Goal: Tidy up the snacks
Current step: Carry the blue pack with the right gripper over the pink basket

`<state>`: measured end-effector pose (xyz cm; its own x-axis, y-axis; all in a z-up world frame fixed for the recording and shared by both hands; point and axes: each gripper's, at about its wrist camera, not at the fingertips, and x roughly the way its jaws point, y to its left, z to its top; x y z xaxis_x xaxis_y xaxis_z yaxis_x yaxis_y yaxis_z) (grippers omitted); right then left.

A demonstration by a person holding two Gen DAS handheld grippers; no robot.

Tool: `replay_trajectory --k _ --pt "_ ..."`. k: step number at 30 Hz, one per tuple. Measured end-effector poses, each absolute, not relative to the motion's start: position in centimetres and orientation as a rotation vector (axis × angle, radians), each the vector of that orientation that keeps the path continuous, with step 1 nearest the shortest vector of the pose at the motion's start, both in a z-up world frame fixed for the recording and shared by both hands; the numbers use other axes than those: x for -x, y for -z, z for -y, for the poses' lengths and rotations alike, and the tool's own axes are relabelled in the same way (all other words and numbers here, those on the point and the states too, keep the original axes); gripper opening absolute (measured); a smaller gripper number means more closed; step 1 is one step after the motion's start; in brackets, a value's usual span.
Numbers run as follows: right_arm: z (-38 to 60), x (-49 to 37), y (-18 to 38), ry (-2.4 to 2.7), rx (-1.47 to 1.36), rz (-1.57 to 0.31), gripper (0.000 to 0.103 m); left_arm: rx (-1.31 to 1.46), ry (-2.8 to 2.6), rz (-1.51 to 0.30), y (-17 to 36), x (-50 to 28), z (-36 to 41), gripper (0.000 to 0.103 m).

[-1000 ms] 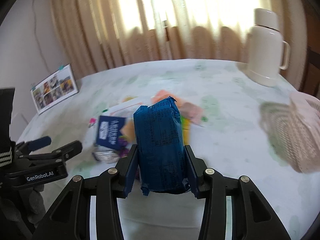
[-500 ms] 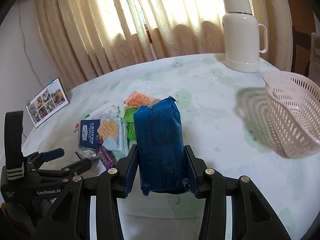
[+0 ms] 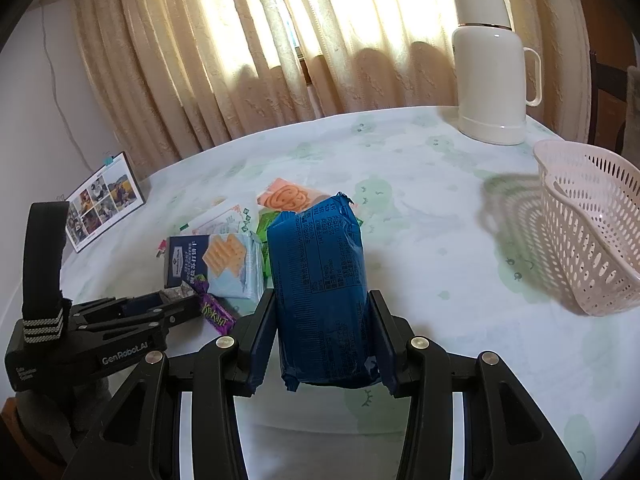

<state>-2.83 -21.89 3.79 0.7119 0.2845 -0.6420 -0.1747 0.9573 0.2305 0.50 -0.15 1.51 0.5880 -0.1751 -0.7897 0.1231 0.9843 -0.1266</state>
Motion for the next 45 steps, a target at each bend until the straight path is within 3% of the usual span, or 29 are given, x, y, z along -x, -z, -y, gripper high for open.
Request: replay_trajectory --k 8,26,45 --pt "22.5 3.2 -4.3 -0.245 -0.181 -0.711 0.045 0.046 0.177 -0.861 -3.0 1.2 0.4 0.018" --pt "24.7 4.2 -6.1 -0.21 -0.227 -0.627 0.045 0.026 0.214 -0.775 -7.2 3.4 2.5 0.018" --pt "38.2 2.9 -9.2 0.102 -0.27 -0.497 0.046 -0.039 0.323 -0.729 -10.3 3.1 10.3 0.018"
